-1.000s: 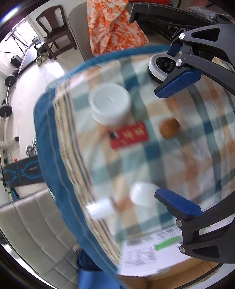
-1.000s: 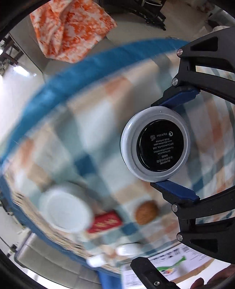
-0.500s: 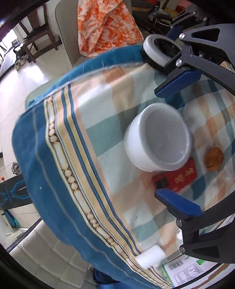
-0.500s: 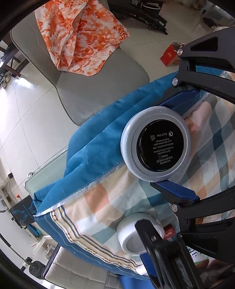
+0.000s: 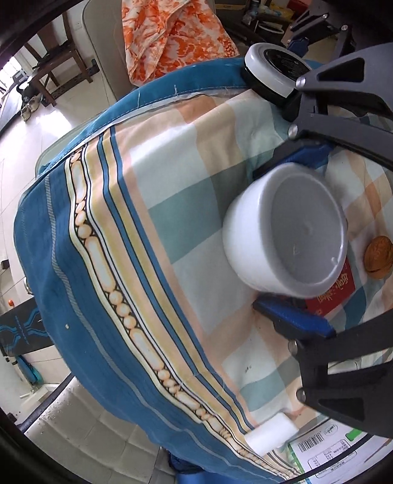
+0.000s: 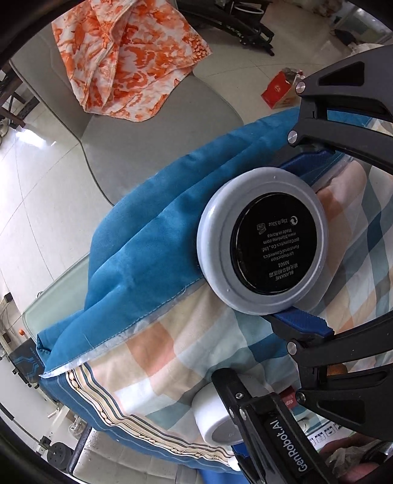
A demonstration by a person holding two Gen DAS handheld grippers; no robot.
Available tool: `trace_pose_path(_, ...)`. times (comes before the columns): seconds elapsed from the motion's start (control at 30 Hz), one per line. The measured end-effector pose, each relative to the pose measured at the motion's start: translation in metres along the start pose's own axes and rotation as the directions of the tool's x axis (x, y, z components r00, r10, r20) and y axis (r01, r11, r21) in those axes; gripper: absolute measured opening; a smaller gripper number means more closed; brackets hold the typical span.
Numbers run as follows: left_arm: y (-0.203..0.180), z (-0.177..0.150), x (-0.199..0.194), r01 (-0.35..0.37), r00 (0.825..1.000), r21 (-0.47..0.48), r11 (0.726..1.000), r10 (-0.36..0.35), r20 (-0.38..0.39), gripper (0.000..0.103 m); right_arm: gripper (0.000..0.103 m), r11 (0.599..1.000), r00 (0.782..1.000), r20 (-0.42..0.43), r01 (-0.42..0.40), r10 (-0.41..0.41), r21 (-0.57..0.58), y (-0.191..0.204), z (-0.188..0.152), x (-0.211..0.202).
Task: Organize rigid objects
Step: 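Grasp the white black-lidded container with the right gripper while the left gripper grasps the white jar, then carry the white container and white jar into the cardboard box with both grippers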
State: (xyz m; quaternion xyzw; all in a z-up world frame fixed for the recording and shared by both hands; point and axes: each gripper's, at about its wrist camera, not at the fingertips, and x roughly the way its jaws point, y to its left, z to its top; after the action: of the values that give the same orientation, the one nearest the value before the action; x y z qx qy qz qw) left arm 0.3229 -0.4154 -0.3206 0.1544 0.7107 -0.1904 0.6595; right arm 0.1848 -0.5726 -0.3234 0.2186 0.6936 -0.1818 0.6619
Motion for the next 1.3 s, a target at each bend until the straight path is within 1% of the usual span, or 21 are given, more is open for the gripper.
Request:
trace_pose_path(0.17,0.006,-0.012,-0.010,0.022,1.000,-0.012,1.000,-0.022,0.000,0.068,0.076,1.000,1.000,0.002,0.010,-0.010,-0.026,0.007,-0.006,-0.011)
trace_pose_path(0.3,0.013,-0.029,-0.023,0.046,0.999,-0.025,0.999,-0.045,0.017,0.068,0.076,0.998,1.000,0.014,-0.004,0.004,-0.059,0.018,-0.017,-0.027)
trace_pose_path(0.5,0.032,-0.060,-0.057,0.097,0.993,-0.059,0.994,-0.093,0.067,0.068,0.076,0.994,0.999,0.031,-0.026,0.029,-0.103,0.041,-0.041,-0.052)
trace_pose_path(0.63,0.058,-0.085,-0.087,0.135,0.985,-0.088,0.987,-0.124,0.119,0.068,0.076,0.989,0.998,0.044,-0.045,0.051,-0.137,0.065,-0.062,-0.071)
trace_pose_path(0.73,0.083,-0.111,-0.111,0.171,0.975,-0.113,0.979,-0.151,0.164,0.068,0.076,0.981,0.995,0.062,-0.065,0.078,-0.182,0.091,-0.083,-0.088)
trace_pose_path(0.8,0.107,-0.133,-0.126,0.190,0.968,-0.135,0.972,-0.163,0.192,0.068,0.076,0.973,0.992,0.069,-0.088,0.105,-0.212,0.112,-0.099,-0.100)
trace_pose_path(0.9,0.134,-0.156,-0.140,0.204,0.961,-0.172,0.964,-0.164,0.221,0.068,0.076,0.958,0.988,0.082,-0.103,0.129,-0.269,0.148,-0.125,-0.117)
trace_pose_path(1.03,0.193,-0.202,-0.168,0.193,0.954,-0.233,0.953,-0.126,0.272,0.068,0.076,0.929,0.982,0.083,-0.130,0.168,-0.345,0.209,-0.161,-0.134)
trace_pose_path(1.1,0.218,-0.218,-0.177,0.193,0.950,-0.262,0.946,-0.114,0.289,0.068,0.076,0.915,0.979,0.080,-0.143,0.186,-0.377,0.237,-0.176,-0.139)
trace_pose_path(1.23,0.283,-0.251,-0.192,0.178,0.945,-0.341,0.923,-0.063,0.320,0.068,0.076,0.876,0.975,0.058,-0.167,0.216,-0.453,0.304,-0.206,-0.144)
trace_pose_path(1.27,0.297,-0.256,-0.193,0.167,0.946,-0.359,0.918,-0.046,0.321,0.068,0.076,0.867,0.974,0.054,-0.168,0.218,-0.468,0.324,-0.214,-0.143)
trace_pose_path(1.3,0.315,-0.263,-0.193,0.154,0.948,-0.384,0.910,-0.026,0.318,0.068,0.076,0.862,0.974,0.049,-0.171,0.220,-0.477,0.335,-0.217,-0.142)
